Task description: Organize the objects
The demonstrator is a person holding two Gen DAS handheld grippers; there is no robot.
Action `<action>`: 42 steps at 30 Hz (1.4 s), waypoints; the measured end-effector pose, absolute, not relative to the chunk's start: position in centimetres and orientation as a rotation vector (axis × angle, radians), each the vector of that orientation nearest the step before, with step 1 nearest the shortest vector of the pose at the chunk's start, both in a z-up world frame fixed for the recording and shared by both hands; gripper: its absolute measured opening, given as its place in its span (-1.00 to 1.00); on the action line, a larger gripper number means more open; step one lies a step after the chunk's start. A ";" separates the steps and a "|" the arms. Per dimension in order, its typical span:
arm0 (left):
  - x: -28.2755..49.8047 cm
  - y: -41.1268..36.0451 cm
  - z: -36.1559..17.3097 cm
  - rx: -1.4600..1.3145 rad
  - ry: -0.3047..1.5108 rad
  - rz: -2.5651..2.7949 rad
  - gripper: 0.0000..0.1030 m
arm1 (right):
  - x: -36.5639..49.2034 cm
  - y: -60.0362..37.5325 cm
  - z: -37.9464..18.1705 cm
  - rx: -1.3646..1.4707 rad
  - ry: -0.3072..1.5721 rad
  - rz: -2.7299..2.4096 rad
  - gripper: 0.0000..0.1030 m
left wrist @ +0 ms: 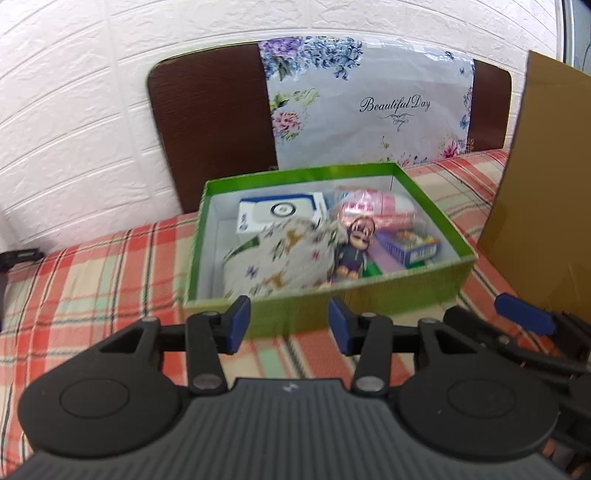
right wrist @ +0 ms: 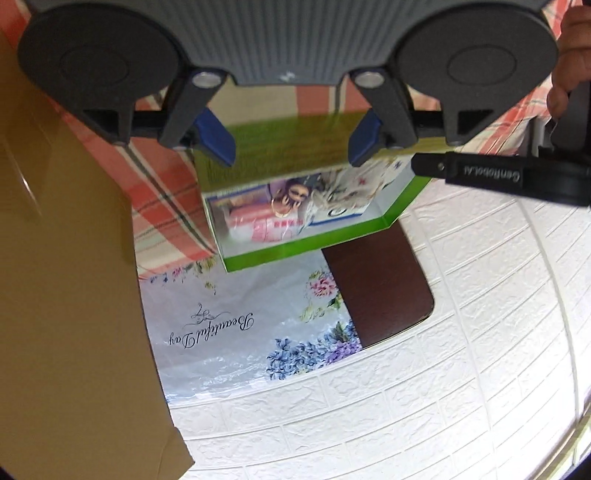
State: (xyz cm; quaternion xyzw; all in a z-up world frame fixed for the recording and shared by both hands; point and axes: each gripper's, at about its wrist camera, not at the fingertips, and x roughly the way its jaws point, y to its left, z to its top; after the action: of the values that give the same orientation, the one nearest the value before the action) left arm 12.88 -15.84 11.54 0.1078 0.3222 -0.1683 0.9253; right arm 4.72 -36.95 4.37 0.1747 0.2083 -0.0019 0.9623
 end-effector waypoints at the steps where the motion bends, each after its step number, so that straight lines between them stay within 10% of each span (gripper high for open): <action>1: 12.3 -15.5 11.5 0.220 0.661 -0.342 0.00 | 4.2 -36.7 4.4 0.351 0.424 0.001 0.38; 9: 9.1 -12.2 11.2 0.207 0.664 -0.312 0.10 | 1.3 -34.2 5.6 0.313 0.428 0.042 0.46; 21: 6.3 -8.7 12.1 0.191 0.606 -0.228 0.89 | -1.5 -31.3 7.8 0.275 0.403 0.065 0.81; 42: 4.0 -7.7 12.7 0.177 0.570 -0.175 1.00 | -3.6 -31.7 8.3 0.302 0.381 -0.036 1.00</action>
State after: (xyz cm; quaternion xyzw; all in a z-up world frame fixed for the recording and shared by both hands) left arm 4.00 -7.73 12.67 0.0869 0.2803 -0.0863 0.9521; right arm -3.58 -31.72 8.31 0.1494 0.1886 -0.0180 0.9705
